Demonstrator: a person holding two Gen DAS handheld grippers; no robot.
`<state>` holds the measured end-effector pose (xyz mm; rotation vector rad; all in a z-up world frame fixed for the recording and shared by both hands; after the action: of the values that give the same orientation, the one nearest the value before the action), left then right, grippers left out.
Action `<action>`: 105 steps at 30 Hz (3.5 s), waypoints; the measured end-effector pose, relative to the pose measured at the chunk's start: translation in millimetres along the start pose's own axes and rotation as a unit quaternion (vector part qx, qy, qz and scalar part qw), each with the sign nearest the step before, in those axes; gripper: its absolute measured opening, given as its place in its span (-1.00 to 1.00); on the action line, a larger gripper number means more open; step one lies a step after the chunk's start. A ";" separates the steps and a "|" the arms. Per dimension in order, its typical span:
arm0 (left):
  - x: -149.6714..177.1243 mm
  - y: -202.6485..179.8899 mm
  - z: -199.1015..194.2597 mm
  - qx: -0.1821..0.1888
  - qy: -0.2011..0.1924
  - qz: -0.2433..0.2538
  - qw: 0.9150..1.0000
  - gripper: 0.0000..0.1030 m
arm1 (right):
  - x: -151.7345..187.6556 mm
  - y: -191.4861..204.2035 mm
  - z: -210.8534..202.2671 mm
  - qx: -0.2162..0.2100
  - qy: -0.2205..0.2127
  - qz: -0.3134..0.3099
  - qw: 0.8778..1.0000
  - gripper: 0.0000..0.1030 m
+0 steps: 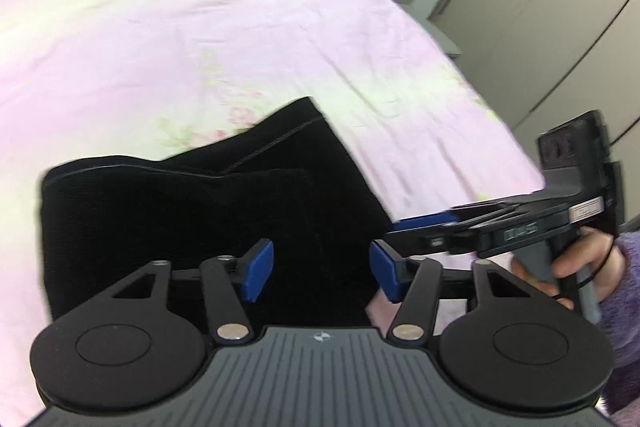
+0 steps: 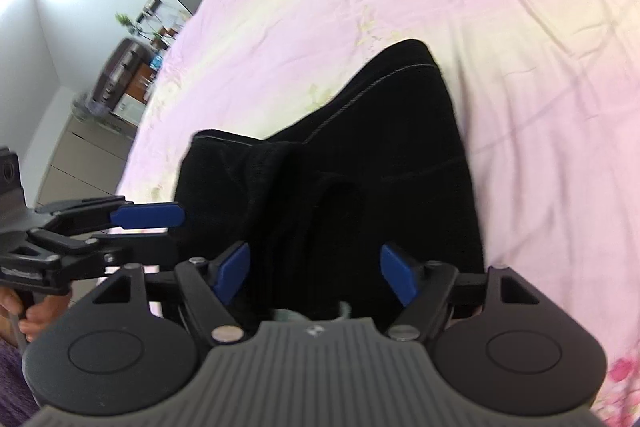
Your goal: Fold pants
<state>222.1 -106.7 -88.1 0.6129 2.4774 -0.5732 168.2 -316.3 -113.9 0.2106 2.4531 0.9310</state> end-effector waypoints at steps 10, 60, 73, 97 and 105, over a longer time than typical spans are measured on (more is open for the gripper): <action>45.3 45.3 53.7 -0.043 0.060 -0.028 0.997 -0.34 | 14.1 -1.9 60.8 -0.022 0.042 0.067 0.997 0.78; 32.3 145.0 -52.4 -0.082 -0.093 -0.111 0.986 -0.41 | -104.7 31.6 40.0 0.160 0.023 -0.059 0.985 -0.60; 9.6 142.6 -18.1 -0.112 -0.066 -0.080 0.988 -0.41 | -107.8 14.4 36.2 0.206 0.029 -0.136 0.969 -0.08; -4.7 181.1 56.6 -0.169 -0.023 -0.109 0.979 -0.51 | -102.8 3.3 105.3 0.252 0.042 -0.233 0.938 -0.78; 33.1 111.2 -18.8 -0.162 -0.064 -0.040 0.984 -0.50 | -55.4 49.1 25.4 0.190 0.000 -0.259 0.947 -0.66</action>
<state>248.0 2.7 -122.4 0.3393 2.4089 -0.2194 227.1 -281.9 -75.6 -0.2968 2.4783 0.2321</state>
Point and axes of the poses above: each gripper's, at about its wrist camera, not at the fingertips, and z roughly the way its jaws point, y to its left, x to its underside, the point moved 6 cm from there along z, roughly the way its jaws point, and after that the axes turned 5 degrees about -y, right-handed, at the moved point
